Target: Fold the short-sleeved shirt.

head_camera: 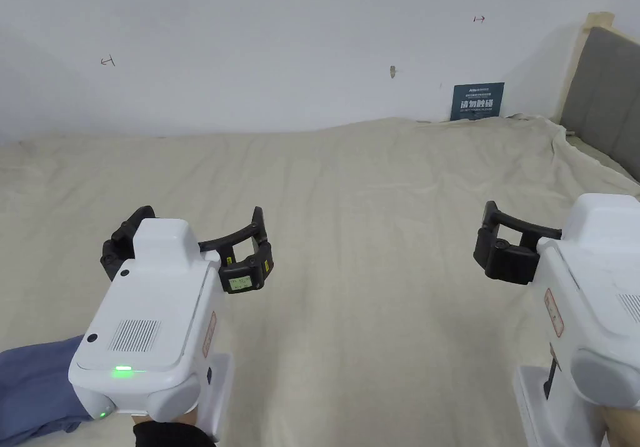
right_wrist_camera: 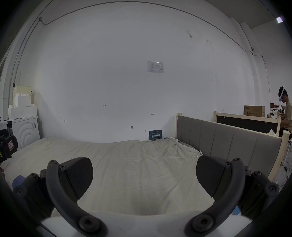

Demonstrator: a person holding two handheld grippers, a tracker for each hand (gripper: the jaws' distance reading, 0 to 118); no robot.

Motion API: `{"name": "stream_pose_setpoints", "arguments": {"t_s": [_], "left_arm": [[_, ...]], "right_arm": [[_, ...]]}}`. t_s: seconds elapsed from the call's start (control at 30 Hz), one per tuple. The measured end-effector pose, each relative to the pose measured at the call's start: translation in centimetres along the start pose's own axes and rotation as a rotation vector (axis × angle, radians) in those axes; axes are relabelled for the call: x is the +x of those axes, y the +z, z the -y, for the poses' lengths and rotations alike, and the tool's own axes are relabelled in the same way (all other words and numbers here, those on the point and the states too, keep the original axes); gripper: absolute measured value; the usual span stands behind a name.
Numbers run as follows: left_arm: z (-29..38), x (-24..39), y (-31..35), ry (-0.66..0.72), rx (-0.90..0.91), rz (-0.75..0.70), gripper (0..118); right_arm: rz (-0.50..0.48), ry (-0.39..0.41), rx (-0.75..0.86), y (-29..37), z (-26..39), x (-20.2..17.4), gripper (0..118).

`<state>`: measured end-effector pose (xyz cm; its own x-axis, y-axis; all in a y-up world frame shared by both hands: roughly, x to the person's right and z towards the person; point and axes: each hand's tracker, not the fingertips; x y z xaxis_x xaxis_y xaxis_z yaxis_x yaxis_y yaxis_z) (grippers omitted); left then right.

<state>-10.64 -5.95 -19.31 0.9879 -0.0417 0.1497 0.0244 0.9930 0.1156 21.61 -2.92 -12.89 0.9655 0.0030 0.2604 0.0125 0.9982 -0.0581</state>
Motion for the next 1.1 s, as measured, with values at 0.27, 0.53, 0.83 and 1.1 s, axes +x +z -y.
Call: {"name": "stream_pose_setpoints", "arguments": {"t_s": [0.27, 0.53, 0.83, 1.1], "left_arm": [[-0.07, -0.04, -0.07, 0.003, -0.001, -0.001, 118], [0.06, 0.01, -0.14, 0.002, -0.005, 0.002, 118], [0.22, 0.17, -0.1, -0.006, -0.007, -0.004, 118], [0.13, 0.09, -0.1, -0.006, -0.005, -0.004, 118]], "right_arm": [[-0.006, 0.002, 0.001, 0.02, -0.09, 0.08, 118], [-0.004, 0.003, -0.002, -0.09, -0.03, 0.31, 118], [-0.006, 0.007, -0.001, 0.1, -0.05, 0.37, 118], [-0.006, 0.011, 0.002, 0.06, -0.04, 0.45, 118]]}}
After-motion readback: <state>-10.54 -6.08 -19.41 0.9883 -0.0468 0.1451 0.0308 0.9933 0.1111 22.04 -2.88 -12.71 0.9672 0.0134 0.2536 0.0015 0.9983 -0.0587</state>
